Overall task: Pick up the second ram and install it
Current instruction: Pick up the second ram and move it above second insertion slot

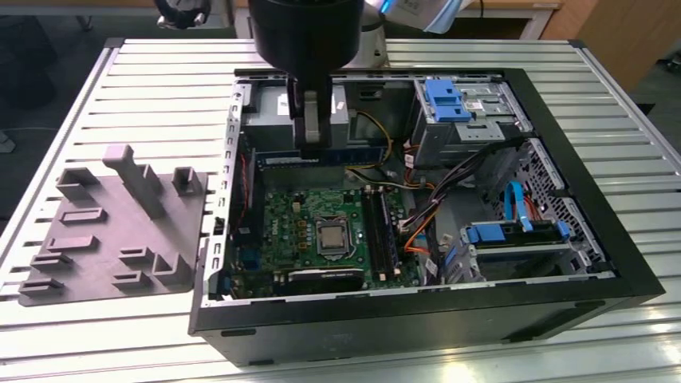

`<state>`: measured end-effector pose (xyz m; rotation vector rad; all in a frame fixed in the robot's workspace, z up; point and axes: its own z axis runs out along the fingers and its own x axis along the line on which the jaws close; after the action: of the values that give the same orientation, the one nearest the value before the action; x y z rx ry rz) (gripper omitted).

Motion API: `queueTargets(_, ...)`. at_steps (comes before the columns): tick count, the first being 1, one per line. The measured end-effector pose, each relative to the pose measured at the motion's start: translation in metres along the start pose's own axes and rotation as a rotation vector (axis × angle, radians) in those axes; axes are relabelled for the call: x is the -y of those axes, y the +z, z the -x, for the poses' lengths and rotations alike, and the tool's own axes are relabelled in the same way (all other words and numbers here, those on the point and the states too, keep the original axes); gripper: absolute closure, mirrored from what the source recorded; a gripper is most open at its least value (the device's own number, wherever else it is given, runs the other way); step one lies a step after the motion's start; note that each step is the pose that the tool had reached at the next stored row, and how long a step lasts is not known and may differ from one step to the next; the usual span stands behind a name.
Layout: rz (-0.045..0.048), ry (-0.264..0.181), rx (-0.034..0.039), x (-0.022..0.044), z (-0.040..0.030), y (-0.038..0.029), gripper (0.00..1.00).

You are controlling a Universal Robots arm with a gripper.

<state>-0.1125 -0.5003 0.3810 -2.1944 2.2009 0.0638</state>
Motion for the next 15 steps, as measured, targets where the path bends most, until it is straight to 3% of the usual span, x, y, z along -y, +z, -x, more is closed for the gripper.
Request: queueTargets(15,0.0004,0.000,-0.0001,0.0140,-0.0005,0.0106,0.88)
